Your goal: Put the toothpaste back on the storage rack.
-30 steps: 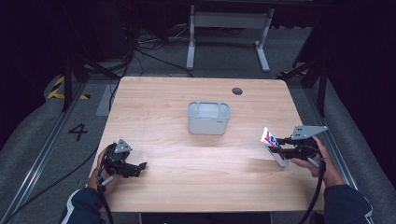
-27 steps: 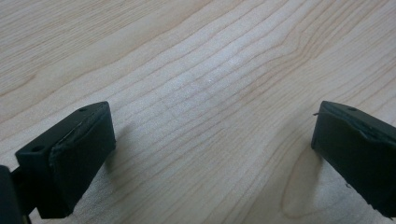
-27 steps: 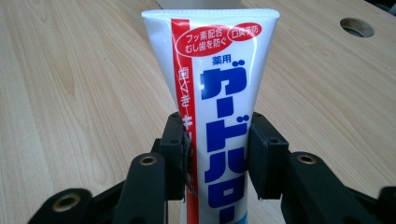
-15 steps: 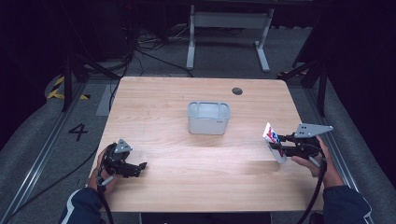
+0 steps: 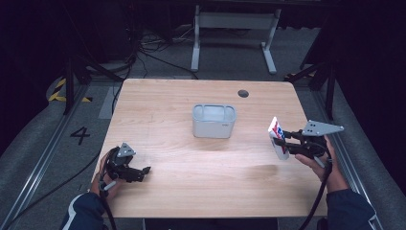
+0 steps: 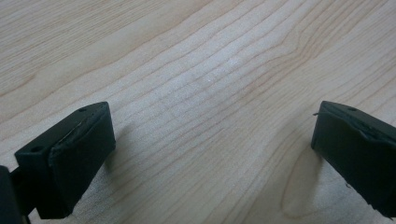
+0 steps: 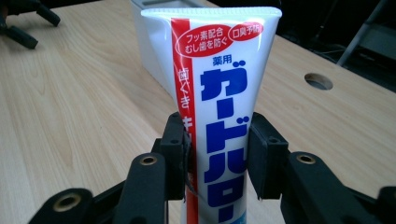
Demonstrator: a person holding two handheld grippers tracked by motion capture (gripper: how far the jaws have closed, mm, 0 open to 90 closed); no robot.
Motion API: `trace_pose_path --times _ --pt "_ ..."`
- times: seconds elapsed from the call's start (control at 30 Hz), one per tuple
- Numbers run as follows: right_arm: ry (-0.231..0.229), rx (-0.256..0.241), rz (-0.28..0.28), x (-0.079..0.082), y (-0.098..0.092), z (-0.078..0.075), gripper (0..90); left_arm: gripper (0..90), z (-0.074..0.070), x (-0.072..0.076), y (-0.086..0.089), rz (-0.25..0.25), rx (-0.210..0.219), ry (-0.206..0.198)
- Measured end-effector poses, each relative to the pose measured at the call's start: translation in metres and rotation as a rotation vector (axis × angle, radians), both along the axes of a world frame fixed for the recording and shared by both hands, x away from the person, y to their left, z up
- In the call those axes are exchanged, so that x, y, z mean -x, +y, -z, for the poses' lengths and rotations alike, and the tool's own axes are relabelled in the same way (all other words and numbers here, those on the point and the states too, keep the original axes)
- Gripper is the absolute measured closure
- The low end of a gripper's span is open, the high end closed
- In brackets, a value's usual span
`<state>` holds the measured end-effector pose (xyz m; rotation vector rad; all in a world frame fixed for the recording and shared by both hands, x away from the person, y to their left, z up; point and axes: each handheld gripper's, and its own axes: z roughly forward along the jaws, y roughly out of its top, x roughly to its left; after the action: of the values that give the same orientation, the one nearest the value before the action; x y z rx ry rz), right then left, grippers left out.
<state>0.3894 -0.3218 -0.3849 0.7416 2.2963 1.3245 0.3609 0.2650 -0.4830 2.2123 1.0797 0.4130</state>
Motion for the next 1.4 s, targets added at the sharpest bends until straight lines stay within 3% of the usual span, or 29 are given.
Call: trace_pose_path --times 0.5,1.4 --pt "-0.092 -0.067 0.007 -0.013 0.027 -0.031 64.0 0.0 0.000 0.000 0.000 -0.003 0.005 0.004" --pt "-0.120 -0.084 -0.037 -0.037 0.081 -0.060 63.8 0.0 0.000 0.000 0.000 -0.003 0.006 0.005"
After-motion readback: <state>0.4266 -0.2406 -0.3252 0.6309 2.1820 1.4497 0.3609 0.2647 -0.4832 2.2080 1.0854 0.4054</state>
